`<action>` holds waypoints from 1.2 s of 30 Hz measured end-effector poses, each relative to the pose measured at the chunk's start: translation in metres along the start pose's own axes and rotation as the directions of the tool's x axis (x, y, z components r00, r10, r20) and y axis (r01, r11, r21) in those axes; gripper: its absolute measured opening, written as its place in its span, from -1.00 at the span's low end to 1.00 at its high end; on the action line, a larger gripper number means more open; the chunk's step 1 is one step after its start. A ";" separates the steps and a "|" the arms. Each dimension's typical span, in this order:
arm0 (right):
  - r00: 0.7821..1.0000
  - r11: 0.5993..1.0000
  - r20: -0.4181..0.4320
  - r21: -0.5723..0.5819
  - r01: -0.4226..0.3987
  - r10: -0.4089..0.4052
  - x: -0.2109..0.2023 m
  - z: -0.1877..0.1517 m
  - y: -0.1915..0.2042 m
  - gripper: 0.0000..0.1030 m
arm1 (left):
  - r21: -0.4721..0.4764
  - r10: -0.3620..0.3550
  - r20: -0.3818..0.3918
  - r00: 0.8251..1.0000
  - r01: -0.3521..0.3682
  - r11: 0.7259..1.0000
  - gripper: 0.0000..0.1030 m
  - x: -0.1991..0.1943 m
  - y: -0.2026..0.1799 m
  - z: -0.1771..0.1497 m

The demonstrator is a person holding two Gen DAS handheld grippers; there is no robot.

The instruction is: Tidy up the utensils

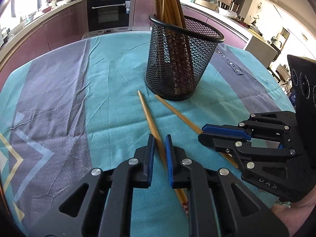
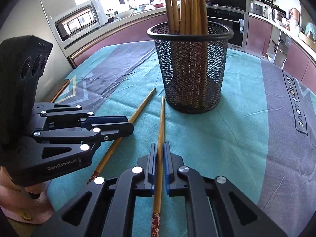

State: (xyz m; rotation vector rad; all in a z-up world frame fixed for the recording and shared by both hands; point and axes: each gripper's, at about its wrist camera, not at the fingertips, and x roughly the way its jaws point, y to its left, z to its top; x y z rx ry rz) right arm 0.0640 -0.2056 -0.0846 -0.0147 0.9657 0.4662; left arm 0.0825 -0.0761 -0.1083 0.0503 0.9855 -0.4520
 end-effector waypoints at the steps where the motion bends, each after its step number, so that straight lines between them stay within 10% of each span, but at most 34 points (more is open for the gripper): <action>1: 1.000 1.000 0.001 0.003 -0.001 0.001 0.000 -0.001 0.000 -0.89 | -0.005 -0.002 0.001 1.000 0.002 1.000 -0.79 0.000 0.000 0.000; 19: 0.995 0.997 0.062 0.012 -0.082 0.082 -0.030 -0.003 0.001 -0.90 | -0.034 -0.008 0.038 0.999 0.009 0.999 -0.86 -0.018 0.006 -0.007; 36: 0.957 0.991 0.255 -0.020 -0.135 0.135 -0.089 0.010 0.007 -0.89 | -0.045 -0.152 0.165 0.975 0.162 0.986 -0.86 -0.084 0.016 0.004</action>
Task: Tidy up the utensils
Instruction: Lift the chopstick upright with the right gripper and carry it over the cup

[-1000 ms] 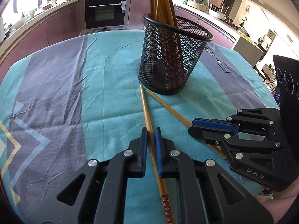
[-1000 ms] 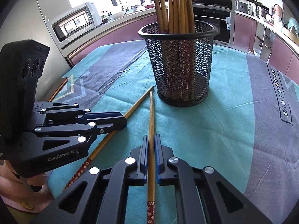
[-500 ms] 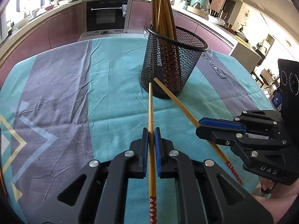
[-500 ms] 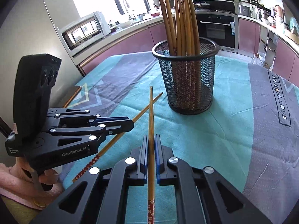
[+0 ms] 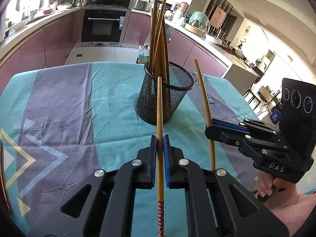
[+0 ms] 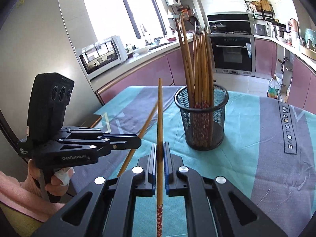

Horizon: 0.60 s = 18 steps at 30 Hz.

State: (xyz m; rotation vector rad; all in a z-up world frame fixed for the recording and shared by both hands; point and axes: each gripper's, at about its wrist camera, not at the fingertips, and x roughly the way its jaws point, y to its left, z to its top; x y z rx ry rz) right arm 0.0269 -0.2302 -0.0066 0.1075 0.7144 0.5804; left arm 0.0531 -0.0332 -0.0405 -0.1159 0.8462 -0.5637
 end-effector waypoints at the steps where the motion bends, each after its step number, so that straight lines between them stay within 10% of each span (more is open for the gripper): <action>1: 1.000 1.000 0.011 0.000 0.000 0.000 -0.003 0.002 0.000 -0.89 | 0.001 -0.008 0.013 1.000 0.008 1.000 -0.86 -0.005 -0.001 0.002; 18: 0.988 0.999 0.155 -0.025 0.030 -0.026 -0.033 0.035 0.001 -0.89 | 0.007 -0.066 0.213 0.975 0.066 0.998 -0.86 -0.071 -0.007 0.036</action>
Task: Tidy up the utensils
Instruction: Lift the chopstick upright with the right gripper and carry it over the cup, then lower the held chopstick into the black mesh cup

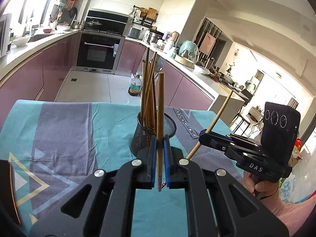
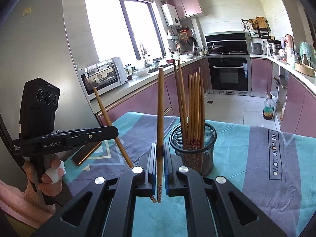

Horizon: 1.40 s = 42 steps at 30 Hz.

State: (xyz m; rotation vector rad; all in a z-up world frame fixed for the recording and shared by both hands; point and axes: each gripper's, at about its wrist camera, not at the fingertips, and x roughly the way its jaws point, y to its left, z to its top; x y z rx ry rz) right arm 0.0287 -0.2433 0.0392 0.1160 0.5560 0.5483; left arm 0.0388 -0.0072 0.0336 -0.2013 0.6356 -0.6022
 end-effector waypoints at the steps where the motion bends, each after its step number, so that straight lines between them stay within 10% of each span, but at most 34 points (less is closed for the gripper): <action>1: 1.000 1.000 0.006 -0.001 0.003 -0.003 -0.001 0.003 -0.001 -0.89 | 0.000 0.001 0.010 1.000 -0.001 1.000 -0.86 -0.002 0.000 0.003; 42: 0.985 0.996 0.165 -0.057 0.067 -0.057 -0.016 0.062 -0.014 -0.89 | 0.106 0.042 0.163 0.986 -0.060 0.993 -0.86 -0.012 -0.042 0.079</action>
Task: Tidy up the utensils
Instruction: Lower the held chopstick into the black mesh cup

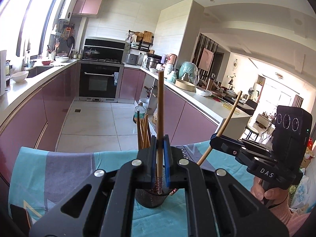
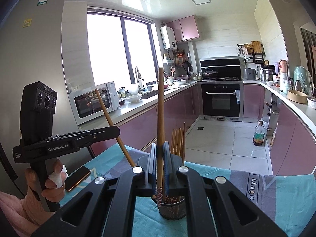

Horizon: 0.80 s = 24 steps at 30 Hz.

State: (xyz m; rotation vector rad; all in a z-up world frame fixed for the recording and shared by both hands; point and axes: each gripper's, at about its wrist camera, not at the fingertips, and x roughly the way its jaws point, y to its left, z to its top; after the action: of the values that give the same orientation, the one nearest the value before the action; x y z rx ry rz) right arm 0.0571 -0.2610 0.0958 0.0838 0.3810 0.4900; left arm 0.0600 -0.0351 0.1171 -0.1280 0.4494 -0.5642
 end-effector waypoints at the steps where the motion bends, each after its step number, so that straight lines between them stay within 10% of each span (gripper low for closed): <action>1: 1.000 1.000 0.002 0.001 0.002 -0.002 0.000 0.000 -0.001 -0.89 | 0.000 0.002 -0.002 1.000 -0.002 1.000 -0.86 0.001 -0.001 0.001; 24: 0.999 0.999 -0.019 0.012 0.043 -0.043 0.022 0.002 -0.006 -0.89 | 0.033 0.058 -0.031 0.998 -0.057 0.998 -0.86 0.009 -0.003 -0.005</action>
State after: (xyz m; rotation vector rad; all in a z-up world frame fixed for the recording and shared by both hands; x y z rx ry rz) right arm 0.0781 -0.2559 0.0894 0.0833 0.4038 0.4458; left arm 0.0631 -0.0429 0.1099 -0.0756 0.4737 -0.5171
